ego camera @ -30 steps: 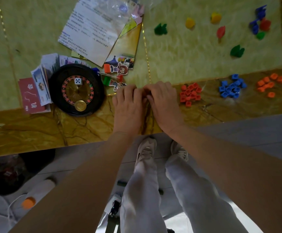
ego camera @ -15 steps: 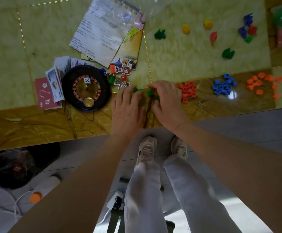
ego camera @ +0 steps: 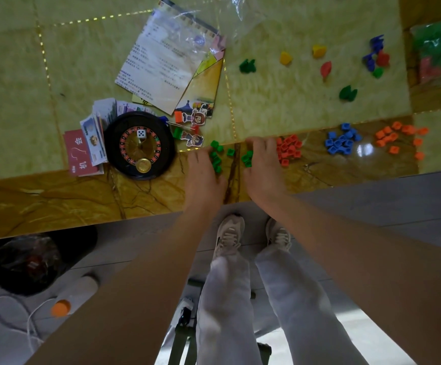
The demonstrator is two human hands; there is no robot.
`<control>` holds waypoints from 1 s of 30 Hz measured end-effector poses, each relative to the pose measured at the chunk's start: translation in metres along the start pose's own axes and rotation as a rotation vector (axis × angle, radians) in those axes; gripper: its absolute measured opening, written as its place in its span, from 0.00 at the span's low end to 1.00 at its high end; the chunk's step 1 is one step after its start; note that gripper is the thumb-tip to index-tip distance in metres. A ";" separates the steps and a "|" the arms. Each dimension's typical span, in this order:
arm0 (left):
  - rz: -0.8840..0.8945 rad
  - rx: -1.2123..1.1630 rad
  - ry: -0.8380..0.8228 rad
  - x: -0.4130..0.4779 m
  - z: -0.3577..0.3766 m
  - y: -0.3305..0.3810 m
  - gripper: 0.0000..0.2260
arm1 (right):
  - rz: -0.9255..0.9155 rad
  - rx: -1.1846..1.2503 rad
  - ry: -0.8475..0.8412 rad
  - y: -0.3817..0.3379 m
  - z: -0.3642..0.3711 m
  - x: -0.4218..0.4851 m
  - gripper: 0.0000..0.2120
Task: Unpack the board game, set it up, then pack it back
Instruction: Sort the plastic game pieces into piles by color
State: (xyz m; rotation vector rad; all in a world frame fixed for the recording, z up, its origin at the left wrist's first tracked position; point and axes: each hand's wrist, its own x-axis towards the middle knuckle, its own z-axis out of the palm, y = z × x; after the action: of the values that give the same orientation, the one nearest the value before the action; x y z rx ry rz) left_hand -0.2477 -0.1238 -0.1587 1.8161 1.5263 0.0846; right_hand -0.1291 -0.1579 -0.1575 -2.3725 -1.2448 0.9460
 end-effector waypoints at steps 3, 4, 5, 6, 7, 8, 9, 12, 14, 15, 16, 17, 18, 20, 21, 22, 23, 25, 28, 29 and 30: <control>0.039 -0.055 0.005 0.002 0.001 0.004 0.23 | -0.025 0.099 -0.015 -0.003 -0.003 0.002 0.27; 0.041 -0.055 0.022 0.003 -0.001 0.003 0.23 | -0.025 0.120 -0.003 -0.003 -0.007 0.003 0.26; 0.038 -0.049 0.040 0.005 -0.003 0.002 0.22 | -0.024 0.131 0.014 -0.002 -0.010 0.004 0.26; 0.035 -0.043 0.055 0.006 -0.007 0.001 0.22 | -0.022 0.133 0.031 -0.001 -0.013 0.005 0.25; 0.030 -0.040 0.063 0.008 -0.009 0.000 0.24 | -0.020 0.127 0.045 0.001 -0.015 0.005 0.24; 0.025 -0.035 0.057 0.011 -0.012 0.001 0.25 | -0.015 0.115 0.053 0.003 -0.017 0.005 0.23; 0.021 -0.020 0.034 0.014 -0.014 0.002 0.27 | -0.003 0.098 0.051 0.005 -0.018 0.005 0.23; 0.025 0.036 -0.077 0.020 -0.014 0.008 0.32 | 0.050 0.042 -0.022 0.009 -0.017 0.002 0.26; 0.043 0.012 -0.136 0.024 -0.012 0.012 0.32 | 0.058 0.062 -0.066 0.006 -0.015 0.001 0.27; 0.053 -0.005 -0.155 0.024 -0.010 0.013 0.32 | 0.055 0.089 -0.083 0.003 -0.014 0.002 0.27; 0.068 -0.014 -0.172 0.023 -0.008 0.013 0.31 | 0.048 0.114 -0.095 0.001 -0.013 0.002 0.27; 0.087 -0.013 -0.184 0.023 -0.006 0.012 0.30 | 0.041 0.129 -0.099 -0.002 -0.013 0.004 0.27; 0.106 -0.013 -0.185 0.021 -0.006 0.011 0.29 | 0.039 0.132 -0.096 -0.004 -0.013 0.005 0.27; 0.111 -0.040 -0.157 0.018 -0.006 0.006 0.28 | 0.037 0.114 -0.082 -0.005 -0.014 0.008 0.27; 0.101 -0.052 -0.140 0.017 -0.007 0.003 0.27 | 0.034 0.096 -0.080 -0.006 -0.014 0.010 0.27; 0.089 -0.056 -0.134 0.017 -0.008 0.001 0.27 | 0.024 0.066 -0.084 -0.006 -0.015 0.012 0.28; 0.085 -0.055 -0.137 0.016 -0.008 -0.001 0.26 | 0.002 0.026 -0.096 -0.007 -0.015 0.013 0.29; 0.095 -0.049 -0.152 0.014 -0.010 -0.002 0.26 | -0.073 -0.071 -0.132 -0.010 -0.013 0.016 0.31; 0.083 -0.054 -0.105 0.016 -0.015 -0.004 0.23 | -0.152 -0.199 -0.183 -0.015 -0.010 0.016 0.29; 0.071 -0.046 -0.088 0.017 -0.017 -0.005 0.22 | -0.160 -0.212 -0.183 -0.015 -0.010 0.015 0.27; 0.063 -0.029 -0.078 0.019 -0.019 -0.007 0.21 | -0.160 -0.213 -0.175 -0.014 -0.011 0.015 0.26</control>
State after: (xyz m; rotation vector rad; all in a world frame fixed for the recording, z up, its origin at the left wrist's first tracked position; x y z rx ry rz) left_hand -0.2571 -0.0980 -0.1565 1.8235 1.4076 0.0645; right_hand -0.1244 -0.1370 -0.1483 -2.3405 -1.6507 1.0327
